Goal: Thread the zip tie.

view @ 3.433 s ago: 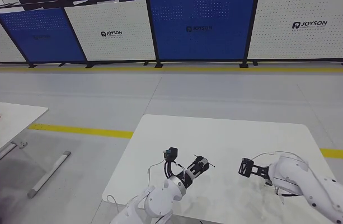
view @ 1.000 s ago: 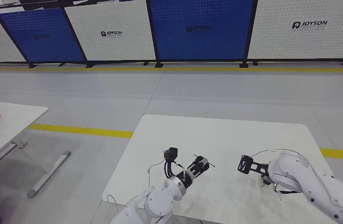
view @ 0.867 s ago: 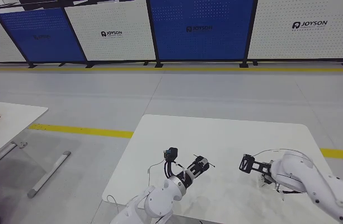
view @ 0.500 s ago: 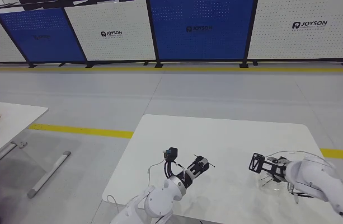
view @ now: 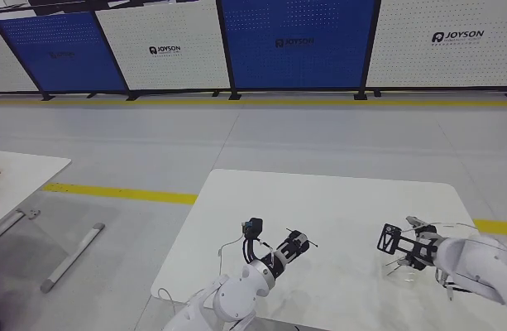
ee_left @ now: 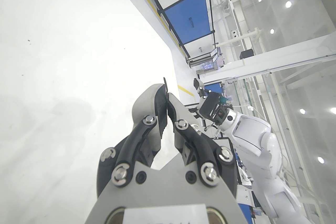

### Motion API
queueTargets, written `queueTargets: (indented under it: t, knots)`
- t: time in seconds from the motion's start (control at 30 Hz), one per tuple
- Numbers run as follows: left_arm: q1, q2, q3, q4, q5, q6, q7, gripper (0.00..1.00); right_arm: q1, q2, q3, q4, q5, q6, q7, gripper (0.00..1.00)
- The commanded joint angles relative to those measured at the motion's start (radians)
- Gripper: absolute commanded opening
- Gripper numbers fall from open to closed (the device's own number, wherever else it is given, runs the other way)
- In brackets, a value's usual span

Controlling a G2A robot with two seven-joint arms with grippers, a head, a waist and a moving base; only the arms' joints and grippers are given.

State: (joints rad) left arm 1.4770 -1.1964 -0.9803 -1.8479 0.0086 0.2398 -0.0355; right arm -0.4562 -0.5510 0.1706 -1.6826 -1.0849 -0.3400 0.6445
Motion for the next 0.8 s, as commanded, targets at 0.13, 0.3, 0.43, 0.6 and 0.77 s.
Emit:
queueTargets:
  t: [0.13,0.3,0.43,0.6,0.77]
  knots:
    - [0.000,0.000,0.000,0.000,0.000,0.000,0.000,0.00,-0.006,0.030,-0.001,0.026,-0.215,0.000,-0.243,1.00]
    - [0.000,0.000,0.000,0.000,0.000,0.000,0.000,0.00,-0.012,0.070,-0.001,0.126,-0.485,0.000,-0.621,1.00]
    - [0.000,0.000,0.000,0.000,0.000,0.000,0.000,0.00,0.009,0.073,-0.001,0.163,-0.485,0.000,-0.835,1.00]
    - [0.000,0.000,0.000,0.000,0.000,0.000,0.000,0.00,0.043,0.069,-0.001,0.188,-0.485,0.000,-0.930,1.00]
    - [0.000,0.000,0.000,0.000,0.000,0.000,0.000,0.00,0.031,0.069,-0.001,0.195,-0.485,0.000,-0.839,1.00]
